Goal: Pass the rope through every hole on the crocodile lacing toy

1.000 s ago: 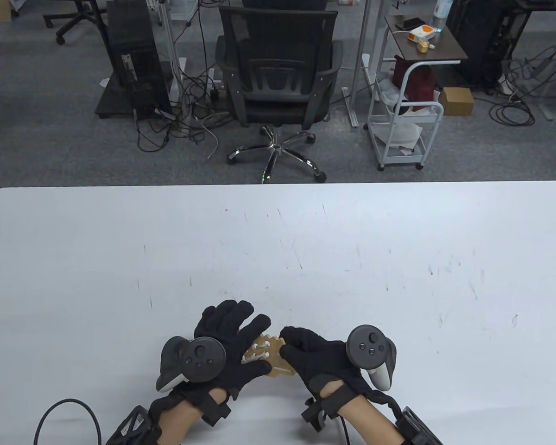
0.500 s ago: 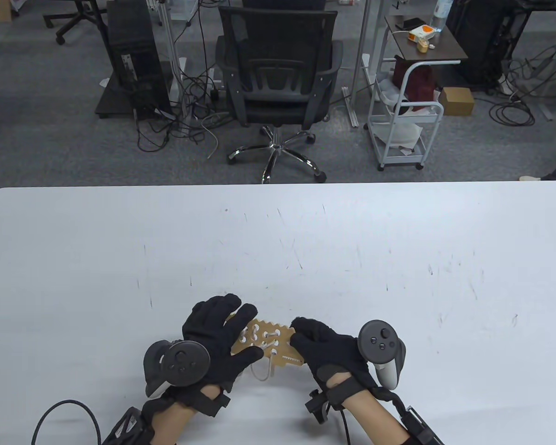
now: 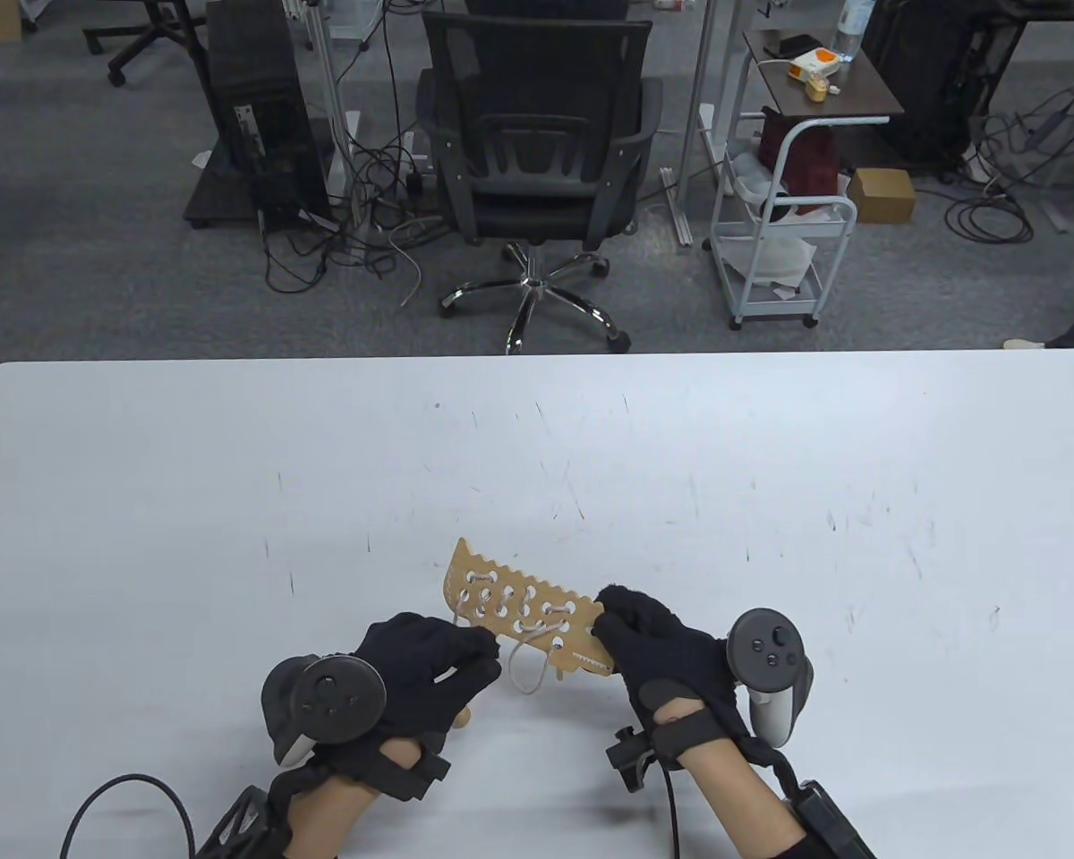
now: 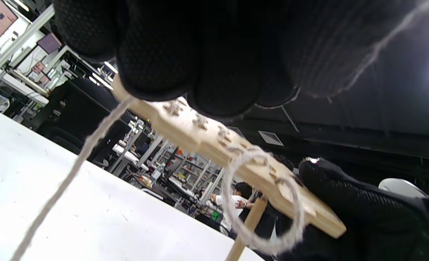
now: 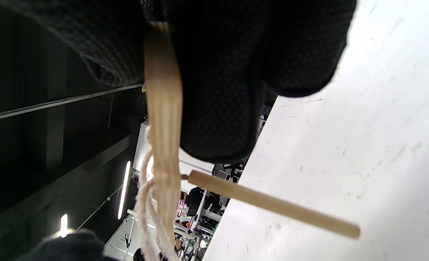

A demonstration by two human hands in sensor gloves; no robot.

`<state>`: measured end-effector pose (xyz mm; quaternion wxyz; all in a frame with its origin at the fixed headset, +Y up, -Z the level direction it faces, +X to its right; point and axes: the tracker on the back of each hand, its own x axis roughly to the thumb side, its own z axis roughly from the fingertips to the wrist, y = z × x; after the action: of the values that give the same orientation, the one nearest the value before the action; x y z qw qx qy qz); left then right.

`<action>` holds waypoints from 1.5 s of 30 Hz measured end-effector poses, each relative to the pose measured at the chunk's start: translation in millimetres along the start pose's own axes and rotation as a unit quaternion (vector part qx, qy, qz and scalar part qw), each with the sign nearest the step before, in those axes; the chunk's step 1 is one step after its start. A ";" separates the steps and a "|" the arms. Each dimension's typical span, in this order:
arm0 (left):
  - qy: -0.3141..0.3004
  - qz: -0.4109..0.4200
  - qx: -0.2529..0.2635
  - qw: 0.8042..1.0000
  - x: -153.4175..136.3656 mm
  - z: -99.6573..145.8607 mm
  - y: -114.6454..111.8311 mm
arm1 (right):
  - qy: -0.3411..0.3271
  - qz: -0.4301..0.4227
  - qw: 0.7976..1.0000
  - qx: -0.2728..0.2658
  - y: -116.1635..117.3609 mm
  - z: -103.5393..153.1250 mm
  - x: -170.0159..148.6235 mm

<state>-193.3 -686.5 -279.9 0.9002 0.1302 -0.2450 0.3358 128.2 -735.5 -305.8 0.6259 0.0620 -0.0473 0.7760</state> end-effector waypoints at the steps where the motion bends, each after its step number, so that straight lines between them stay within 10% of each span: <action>1: 0.002 0.001 -0.011 1.000 -0.9 -0.7 -2.6 | 0.002 -0.004 1.000 -0.003 -1.0 0.0 0.1; 12: 0.045 -0.026 -0.150 0.987 -9.1 -5.4 -31.7 | 0.001 -0.047 0.999 -0.003 -1.0 2.1 3.6; 45: 0.063 0.087 -0.167 0.980 -7.7 -5.5 -51.8 | 0.007 -0.095 0.994 0.048 18.3 11.4 9.6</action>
<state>-161.8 -726.9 -292.3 0.8902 -0.0653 -0.2509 0.3746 108.7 -731.9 -293.0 0.6937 0.0907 0.0008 0.7145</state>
